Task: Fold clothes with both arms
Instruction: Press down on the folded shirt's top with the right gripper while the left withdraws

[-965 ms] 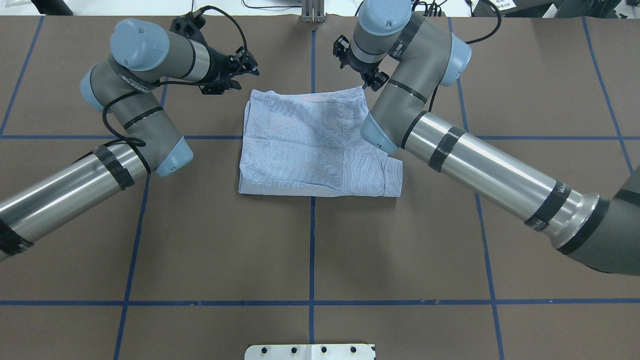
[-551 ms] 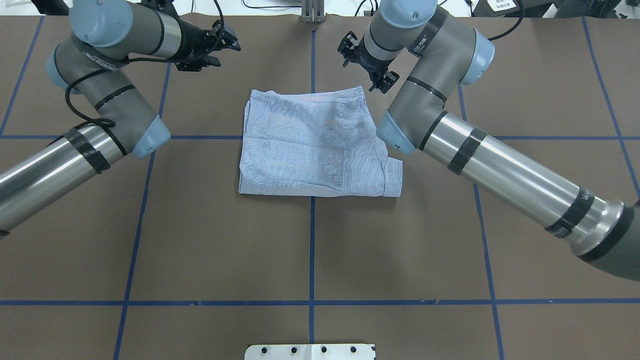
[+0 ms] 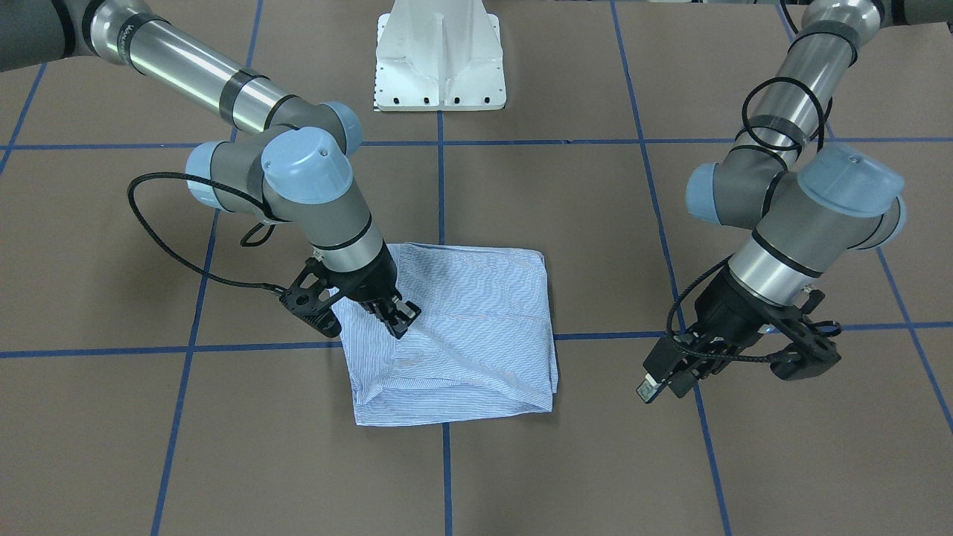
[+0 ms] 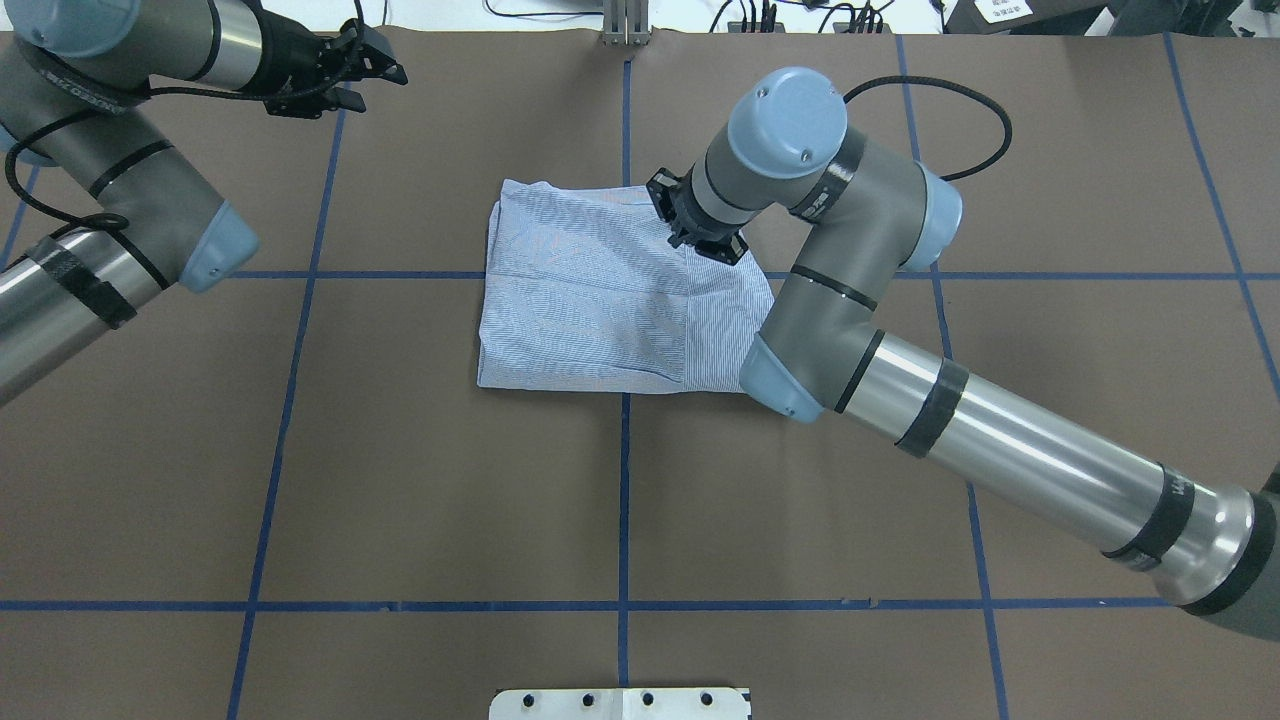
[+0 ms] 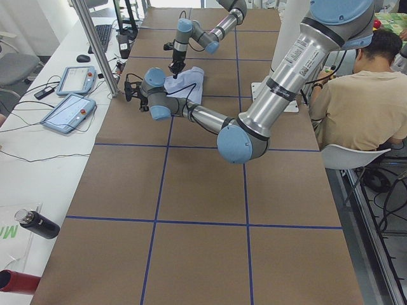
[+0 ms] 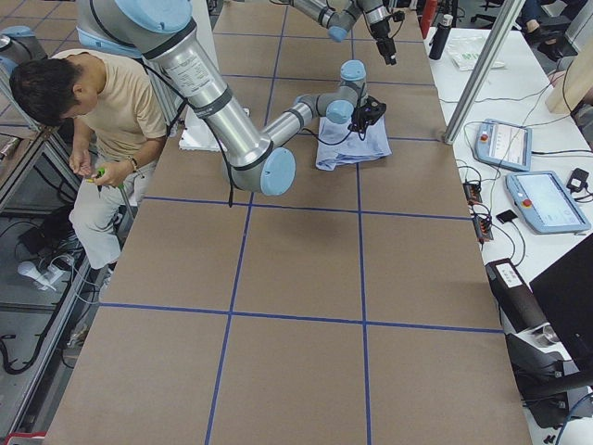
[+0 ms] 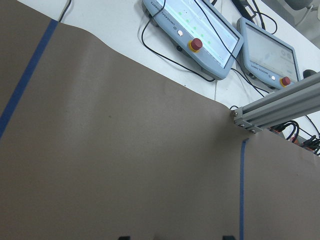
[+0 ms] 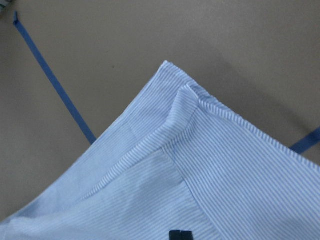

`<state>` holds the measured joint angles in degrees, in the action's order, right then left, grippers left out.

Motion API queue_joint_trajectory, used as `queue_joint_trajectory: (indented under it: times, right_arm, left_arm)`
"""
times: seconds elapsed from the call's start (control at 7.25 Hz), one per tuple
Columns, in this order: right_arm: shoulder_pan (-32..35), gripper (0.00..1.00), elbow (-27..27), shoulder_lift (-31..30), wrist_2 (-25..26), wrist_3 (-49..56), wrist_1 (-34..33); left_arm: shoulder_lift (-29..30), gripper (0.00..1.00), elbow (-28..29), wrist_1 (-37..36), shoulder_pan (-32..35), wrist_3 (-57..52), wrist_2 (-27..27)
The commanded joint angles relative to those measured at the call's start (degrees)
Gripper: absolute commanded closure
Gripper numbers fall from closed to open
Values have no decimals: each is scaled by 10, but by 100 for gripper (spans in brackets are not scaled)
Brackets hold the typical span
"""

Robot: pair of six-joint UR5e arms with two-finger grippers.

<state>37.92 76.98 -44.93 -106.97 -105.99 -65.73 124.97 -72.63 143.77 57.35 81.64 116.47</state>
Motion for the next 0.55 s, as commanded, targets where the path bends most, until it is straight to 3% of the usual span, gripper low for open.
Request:
queue_joint_trajectory:
  times: [0.0, 0.41]
  right_arm:
    - [-62, 100, 6, -2, 52, 1, -1]
    - [-8, 100, -58, -2, 60, 95, 2]
  left_arm:
    - [-11, 31, 0, -1, 9, -18, 7]
    - [-15, 31, -1, 1, 10, -17, 8]
